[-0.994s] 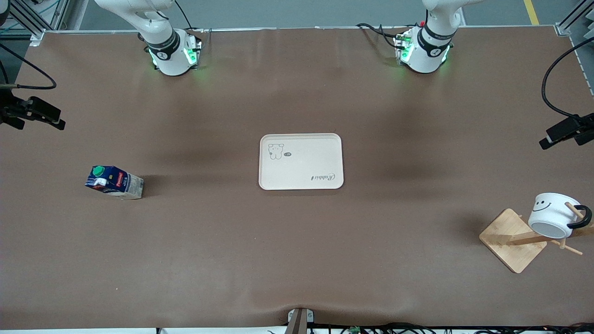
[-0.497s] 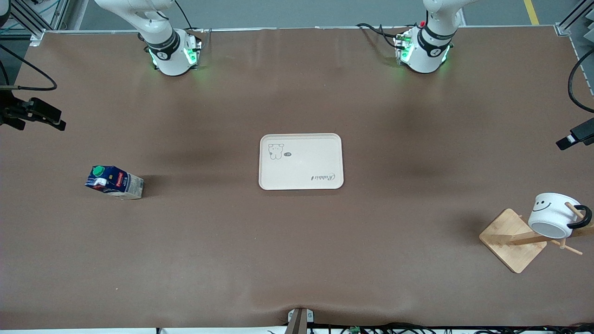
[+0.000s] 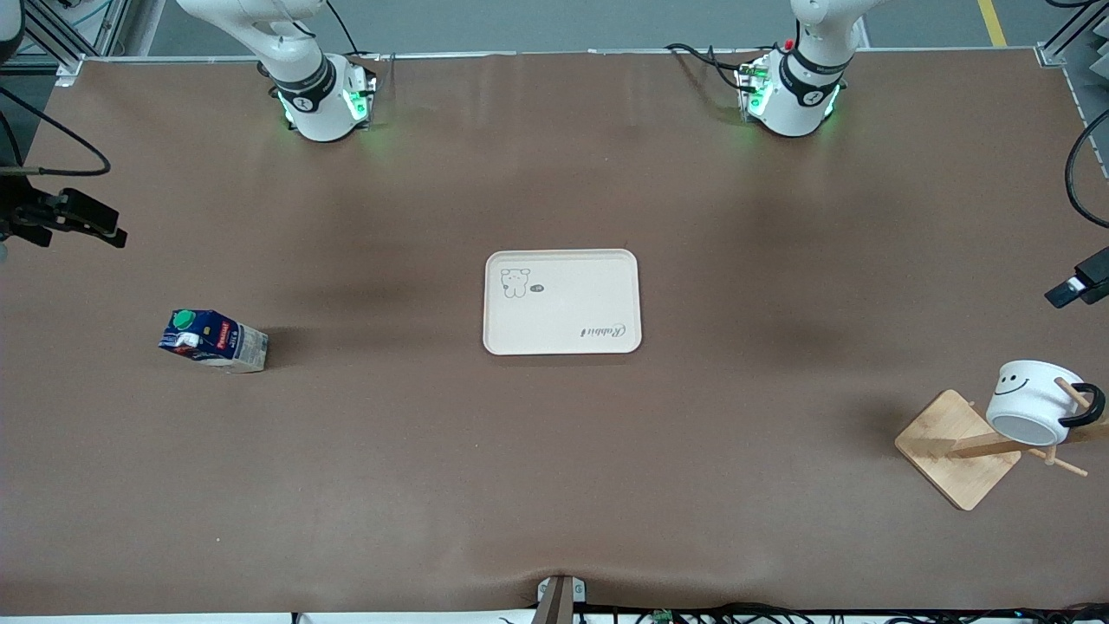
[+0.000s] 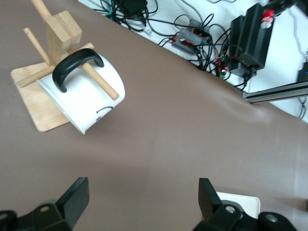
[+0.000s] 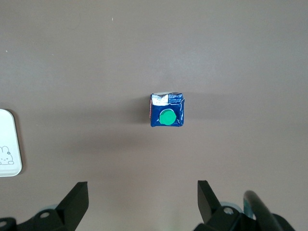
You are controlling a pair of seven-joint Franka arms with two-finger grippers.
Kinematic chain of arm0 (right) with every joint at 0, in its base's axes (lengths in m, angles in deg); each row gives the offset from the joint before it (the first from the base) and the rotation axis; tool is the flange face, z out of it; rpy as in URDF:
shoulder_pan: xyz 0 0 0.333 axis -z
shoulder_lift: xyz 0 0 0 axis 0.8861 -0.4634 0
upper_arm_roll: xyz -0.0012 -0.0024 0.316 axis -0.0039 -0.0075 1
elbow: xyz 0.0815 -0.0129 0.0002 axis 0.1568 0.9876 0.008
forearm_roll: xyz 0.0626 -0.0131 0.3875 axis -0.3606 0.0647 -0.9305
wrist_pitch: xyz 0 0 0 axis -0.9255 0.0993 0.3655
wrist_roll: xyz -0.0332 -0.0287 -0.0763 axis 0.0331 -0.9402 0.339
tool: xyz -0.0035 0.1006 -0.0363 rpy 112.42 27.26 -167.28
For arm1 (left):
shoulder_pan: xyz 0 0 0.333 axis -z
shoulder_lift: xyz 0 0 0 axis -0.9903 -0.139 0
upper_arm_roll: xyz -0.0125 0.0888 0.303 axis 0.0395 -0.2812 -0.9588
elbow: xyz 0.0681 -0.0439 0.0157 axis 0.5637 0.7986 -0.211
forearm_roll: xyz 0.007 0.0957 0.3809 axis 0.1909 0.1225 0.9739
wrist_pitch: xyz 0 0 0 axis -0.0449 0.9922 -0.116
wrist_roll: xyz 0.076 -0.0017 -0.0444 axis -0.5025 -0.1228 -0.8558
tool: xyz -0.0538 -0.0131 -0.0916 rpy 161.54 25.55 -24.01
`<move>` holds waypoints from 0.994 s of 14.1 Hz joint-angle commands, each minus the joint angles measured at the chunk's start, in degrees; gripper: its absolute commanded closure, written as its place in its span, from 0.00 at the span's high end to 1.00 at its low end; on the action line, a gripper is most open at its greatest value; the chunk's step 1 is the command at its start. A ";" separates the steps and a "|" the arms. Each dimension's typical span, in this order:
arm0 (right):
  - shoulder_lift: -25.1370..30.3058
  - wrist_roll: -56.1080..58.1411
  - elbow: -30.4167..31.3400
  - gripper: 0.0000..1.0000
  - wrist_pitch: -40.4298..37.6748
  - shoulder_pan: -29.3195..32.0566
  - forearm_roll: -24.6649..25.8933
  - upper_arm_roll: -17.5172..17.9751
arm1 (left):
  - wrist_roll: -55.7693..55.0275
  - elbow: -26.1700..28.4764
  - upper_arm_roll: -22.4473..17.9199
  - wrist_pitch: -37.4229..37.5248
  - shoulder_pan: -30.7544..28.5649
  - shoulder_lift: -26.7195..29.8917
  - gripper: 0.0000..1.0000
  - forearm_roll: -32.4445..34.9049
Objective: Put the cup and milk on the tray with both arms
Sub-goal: 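Grasp the white mug rim with the left gripper while the right gripper approaches the milk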
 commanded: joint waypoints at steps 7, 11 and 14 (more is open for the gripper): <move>-2.26 0.75 -2.36 1.00 -0.66 0.34 0.62 0.07 | 27.42 3.81 0.15 -6.23 -4.58 -9.09 1.00 -20.37; -2.61 0.84 -2.36 1.00 -0.48 0.16 0.62 0.07 | 40.52 3.45 0.15 -10.52 -4.66 -12.79 1.00 -25.83; -2.61 0.84 -2.36 1.00 -0.74 0.16 0.70 0.07 | 49.74 3.45 0.15 -10.71 -5.54 -14.28 1.00 -34.42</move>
